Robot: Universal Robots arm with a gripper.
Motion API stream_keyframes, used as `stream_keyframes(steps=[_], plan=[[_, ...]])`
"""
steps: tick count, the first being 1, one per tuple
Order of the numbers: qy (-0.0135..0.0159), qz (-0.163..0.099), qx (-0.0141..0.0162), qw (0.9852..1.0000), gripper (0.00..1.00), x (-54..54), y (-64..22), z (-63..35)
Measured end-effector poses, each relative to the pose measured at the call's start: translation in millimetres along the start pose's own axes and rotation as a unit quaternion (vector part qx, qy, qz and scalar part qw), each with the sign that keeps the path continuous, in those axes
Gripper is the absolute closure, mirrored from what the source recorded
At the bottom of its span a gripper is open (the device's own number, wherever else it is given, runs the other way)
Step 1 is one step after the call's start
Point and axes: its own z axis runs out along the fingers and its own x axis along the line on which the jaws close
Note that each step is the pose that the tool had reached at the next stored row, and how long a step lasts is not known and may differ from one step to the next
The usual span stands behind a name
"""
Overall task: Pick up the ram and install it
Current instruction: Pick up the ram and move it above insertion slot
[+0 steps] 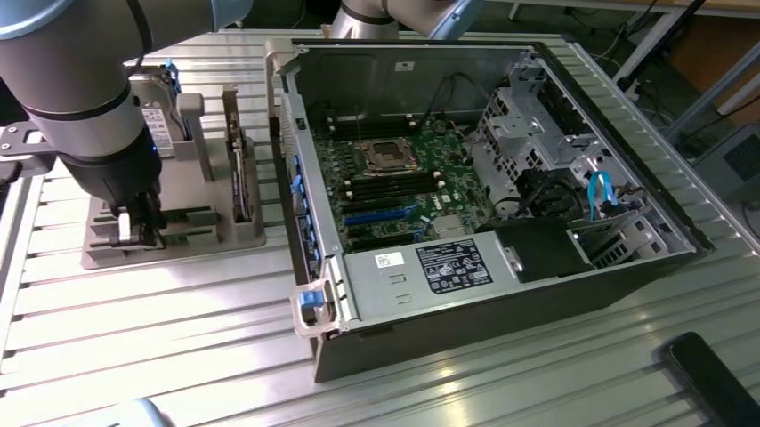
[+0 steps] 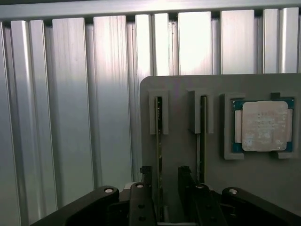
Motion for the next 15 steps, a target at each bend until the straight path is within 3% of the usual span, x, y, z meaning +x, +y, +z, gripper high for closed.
stream_keyframes(steps=[4, 10, 12, 15], plan=[[0.0008, 0.000, 0.0001, 1.0000, 0.64, -0.2, 0.1, 6.5], [0.0007, 0.000, 0.0003, 1.0000, 0.65, -0.4, 0.1, 6.9], [0.0009, 0.000, 0.0002, 1.0000, 0.85, -0.5, 0.1, 6.8], [0.0008, 0.000, 0.0002, 1.0000, 0.86, -1.1, 0.1, 7.0]])
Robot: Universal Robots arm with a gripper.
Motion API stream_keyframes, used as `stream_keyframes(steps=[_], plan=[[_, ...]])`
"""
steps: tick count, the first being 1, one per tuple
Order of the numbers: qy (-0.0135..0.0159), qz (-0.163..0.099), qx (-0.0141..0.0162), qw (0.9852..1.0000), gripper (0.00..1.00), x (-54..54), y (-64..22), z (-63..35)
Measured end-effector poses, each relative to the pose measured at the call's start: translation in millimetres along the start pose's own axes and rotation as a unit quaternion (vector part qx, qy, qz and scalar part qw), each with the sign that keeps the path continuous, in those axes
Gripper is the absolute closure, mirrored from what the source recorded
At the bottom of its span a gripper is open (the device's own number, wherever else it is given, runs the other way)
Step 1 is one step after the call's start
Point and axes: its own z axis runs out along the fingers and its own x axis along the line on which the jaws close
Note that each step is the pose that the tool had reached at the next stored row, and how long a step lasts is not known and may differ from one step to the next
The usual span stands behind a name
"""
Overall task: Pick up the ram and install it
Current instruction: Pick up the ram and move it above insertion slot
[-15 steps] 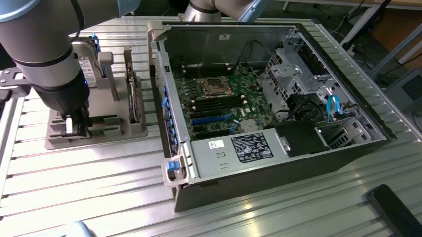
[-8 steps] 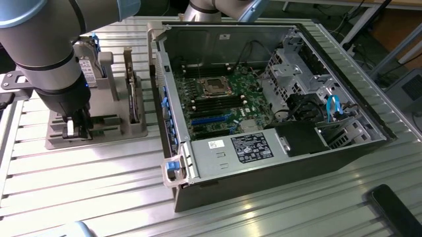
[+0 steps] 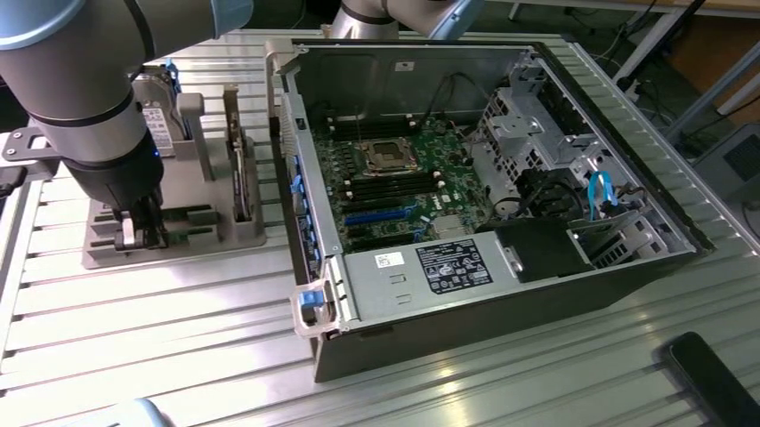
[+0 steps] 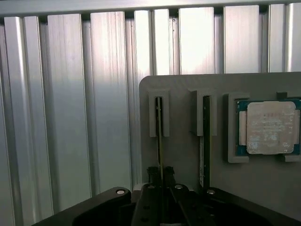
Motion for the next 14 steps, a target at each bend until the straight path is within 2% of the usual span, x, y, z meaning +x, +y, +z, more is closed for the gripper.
stream_keyframes(steps=[7, 12, 14], plan=[[-0.0002, 0.000, 0.0000, 1.0000, 0.86, -1.3, 0.0, 0.0], [-0.0050, 0.000, -0.0011, 1.0000, 0.86, -0.8, 0.0, -10.7], [-0.0081, 0.000, -0.0013, 1.0000, 0.86, -0.5, -0.1, -15.5]])
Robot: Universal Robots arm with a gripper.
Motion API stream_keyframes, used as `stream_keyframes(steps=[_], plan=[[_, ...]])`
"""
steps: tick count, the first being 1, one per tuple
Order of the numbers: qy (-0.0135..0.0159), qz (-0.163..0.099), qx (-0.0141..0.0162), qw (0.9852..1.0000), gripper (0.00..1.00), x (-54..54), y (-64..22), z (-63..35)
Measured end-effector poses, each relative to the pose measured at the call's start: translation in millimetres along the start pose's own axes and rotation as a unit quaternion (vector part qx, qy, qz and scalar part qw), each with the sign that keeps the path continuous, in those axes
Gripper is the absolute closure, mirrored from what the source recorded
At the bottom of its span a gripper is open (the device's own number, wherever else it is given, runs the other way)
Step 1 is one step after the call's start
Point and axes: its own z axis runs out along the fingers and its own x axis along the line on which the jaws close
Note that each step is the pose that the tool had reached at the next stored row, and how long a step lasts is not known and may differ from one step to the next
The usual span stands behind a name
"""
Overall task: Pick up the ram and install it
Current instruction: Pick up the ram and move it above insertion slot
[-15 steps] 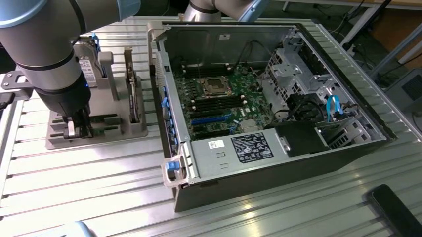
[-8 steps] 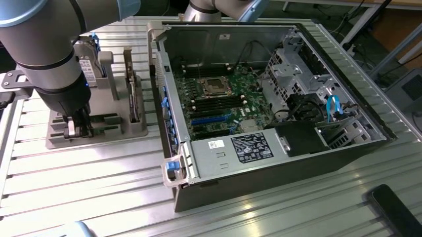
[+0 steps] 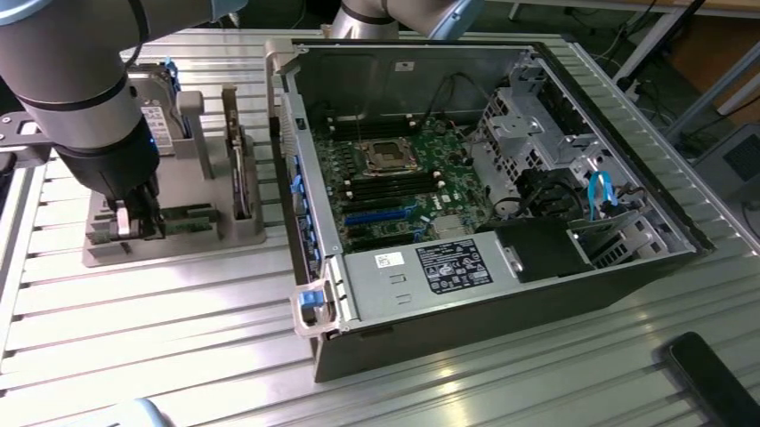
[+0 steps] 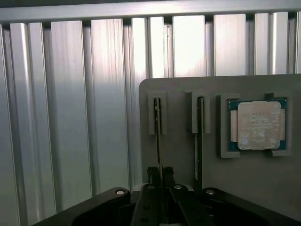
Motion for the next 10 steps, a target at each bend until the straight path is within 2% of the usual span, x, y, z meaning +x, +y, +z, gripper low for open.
stream_keyframes(steps=[2, 6, 10], plan=[[-0.0048, 0.000, -0.0005, 1.0000, 0.86, 0.3, 0.0, -7.4], [-0.0104, 0.000, -0.0016, 0.9999, 0.86, 0.6, -0.1, -16.8], [-0.0168, 0.000, -0.0029, 0.9999, 0.86, 0.9, -0.2, -34.7]])
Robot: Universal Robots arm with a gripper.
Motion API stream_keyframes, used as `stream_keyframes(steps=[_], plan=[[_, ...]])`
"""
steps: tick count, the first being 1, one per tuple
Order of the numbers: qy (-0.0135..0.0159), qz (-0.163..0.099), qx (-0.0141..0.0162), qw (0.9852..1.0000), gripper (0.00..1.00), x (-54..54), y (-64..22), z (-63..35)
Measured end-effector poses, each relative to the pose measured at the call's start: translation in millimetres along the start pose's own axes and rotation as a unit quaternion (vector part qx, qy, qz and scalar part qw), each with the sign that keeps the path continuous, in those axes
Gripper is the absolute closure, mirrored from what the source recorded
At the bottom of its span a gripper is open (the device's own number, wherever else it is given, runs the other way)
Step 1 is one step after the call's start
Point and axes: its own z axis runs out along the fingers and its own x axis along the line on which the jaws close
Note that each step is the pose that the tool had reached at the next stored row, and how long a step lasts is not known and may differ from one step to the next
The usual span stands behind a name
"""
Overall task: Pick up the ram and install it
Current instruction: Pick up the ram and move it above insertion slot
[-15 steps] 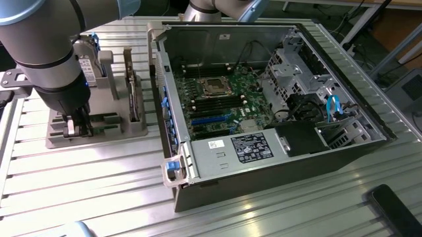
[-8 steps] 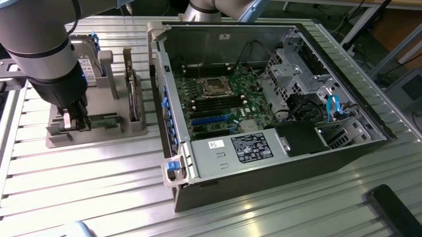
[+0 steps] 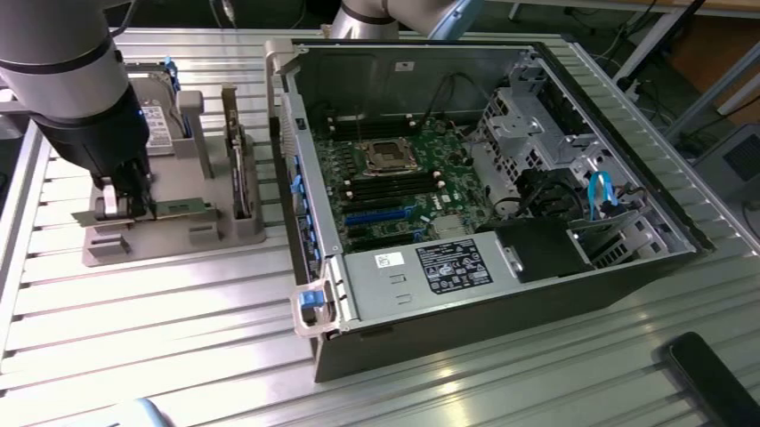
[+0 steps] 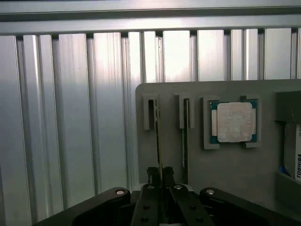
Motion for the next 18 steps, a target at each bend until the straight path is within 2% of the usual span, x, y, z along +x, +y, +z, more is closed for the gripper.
stream_keyframes(steps=[4, 9, 14, 18], plan=[[-0.0033, 0.000, -0.0007, 1.0000, 0.86, -0.1, 0.0, -10.4], [-0.0093, 0.000, -0.0012, 1.0000, 0.86, -0.5, 0.0, -35.1], [-0.0178, 0.000, -0.0022, 0.9998, 0.86, -0.9, 0.0, -62.9], [-0.0231, 0.000, -0.0027, 0.9997, 0.86, -1.1, 0.0, -77.6]])
